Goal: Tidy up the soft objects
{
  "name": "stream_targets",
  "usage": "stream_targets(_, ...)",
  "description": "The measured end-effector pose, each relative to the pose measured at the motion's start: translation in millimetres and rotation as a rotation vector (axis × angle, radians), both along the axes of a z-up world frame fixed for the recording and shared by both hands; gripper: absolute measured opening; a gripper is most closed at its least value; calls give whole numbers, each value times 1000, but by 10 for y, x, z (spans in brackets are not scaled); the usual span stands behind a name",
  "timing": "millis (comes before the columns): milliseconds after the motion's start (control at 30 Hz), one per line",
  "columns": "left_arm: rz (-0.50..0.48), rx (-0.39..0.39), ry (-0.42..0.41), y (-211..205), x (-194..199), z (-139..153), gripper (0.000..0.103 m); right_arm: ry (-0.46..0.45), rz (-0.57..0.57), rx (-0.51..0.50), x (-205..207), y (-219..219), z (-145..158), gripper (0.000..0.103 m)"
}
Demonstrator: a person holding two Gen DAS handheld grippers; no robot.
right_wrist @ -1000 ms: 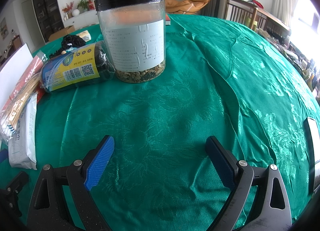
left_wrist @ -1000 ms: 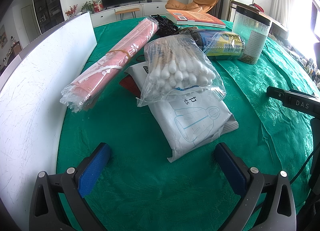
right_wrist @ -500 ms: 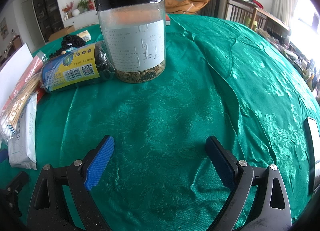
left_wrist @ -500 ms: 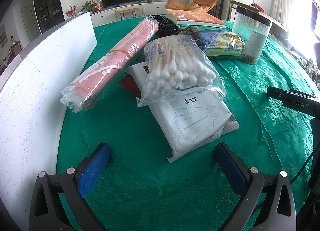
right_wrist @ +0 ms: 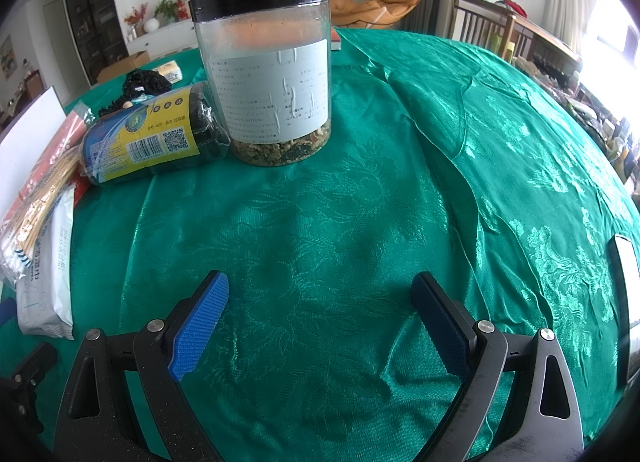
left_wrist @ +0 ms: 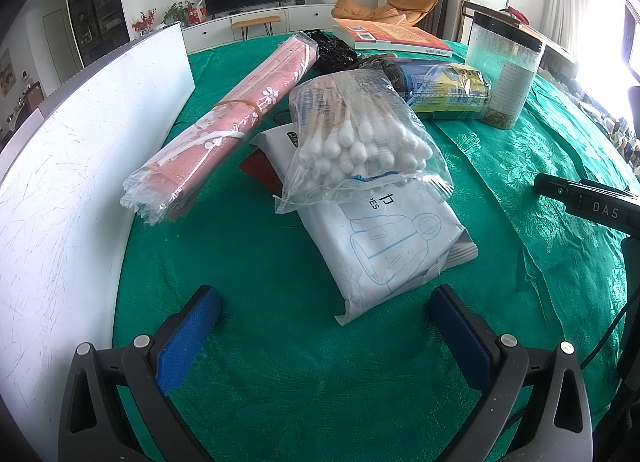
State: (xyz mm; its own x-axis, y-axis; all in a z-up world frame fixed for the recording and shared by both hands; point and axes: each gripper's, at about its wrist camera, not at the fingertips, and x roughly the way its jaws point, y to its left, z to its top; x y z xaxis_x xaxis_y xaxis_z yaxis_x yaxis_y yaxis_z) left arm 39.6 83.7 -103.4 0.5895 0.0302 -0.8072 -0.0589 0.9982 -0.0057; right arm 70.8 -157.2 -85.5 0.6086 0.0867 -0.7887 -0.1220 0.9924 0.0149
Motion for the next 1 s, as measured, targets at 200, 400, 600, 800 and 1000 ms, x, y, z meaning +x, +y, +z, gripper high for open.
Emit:
stream_targets(200,3,0,1,12,1,3,103,0,0,0,-13,10,-18,95)
stream_targets(400,2,-1,0,20,0,4,103,0,0,0,-2,2,-3,95)
stream_targets(600,3,0,0,20,0,4,103,0,0,0,-11,10,-16,95)
stream_targets(800,3,0,0,23,-1,4,103,0,0,-1,-15,14,-23,95)
stream_targets(1000,3,0,0,24,-2,4,103,0,0,-1,-14,13,-21,95)
